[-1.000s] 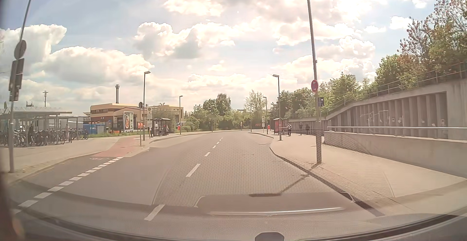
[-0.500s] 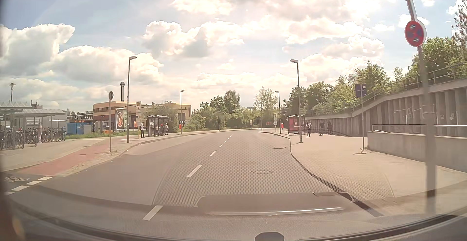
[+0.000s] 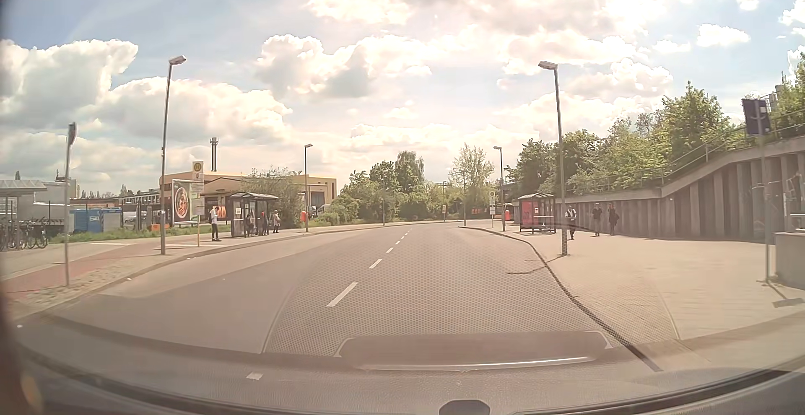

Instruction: Follow the waypoints while adhering to traffic rules and regulations

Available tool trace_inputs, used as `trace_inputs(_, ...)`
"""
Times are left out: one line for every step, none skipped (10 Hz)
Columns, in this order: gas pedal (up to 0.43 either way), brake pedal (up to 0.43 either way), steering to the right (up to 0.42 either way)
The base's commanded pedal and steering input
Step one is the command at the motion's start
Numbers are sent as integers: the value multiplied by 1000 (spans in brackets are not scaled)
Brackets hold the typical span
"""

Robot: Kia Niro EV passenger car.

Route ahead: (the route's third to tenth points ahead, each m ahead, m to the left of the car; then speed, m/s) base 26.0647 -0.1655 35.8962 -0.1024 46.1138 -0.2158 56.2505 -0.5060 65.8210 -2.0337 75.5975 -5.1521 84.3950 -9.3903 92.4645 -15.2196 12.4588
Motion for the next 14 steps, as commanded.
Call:
trace_inputs(209,18,-10)
trace_inputs(197,18,-5)
trace_inputs(197,18,-3)
trace_inputs(189,18,-3)
trace_inputs(157,18,-3)
trace_inputs(138,18,-3)
trace_inputs(130,18,1)
trace_inputs(130,18,1)
trace_inputs(118,18,2)
trace_inputs(118,18,1)
trace_inputs(110,18,2)
trace_inputs(110,18,2)
trace_inputs(110,18,2)
trace_inputs(98,18,3)
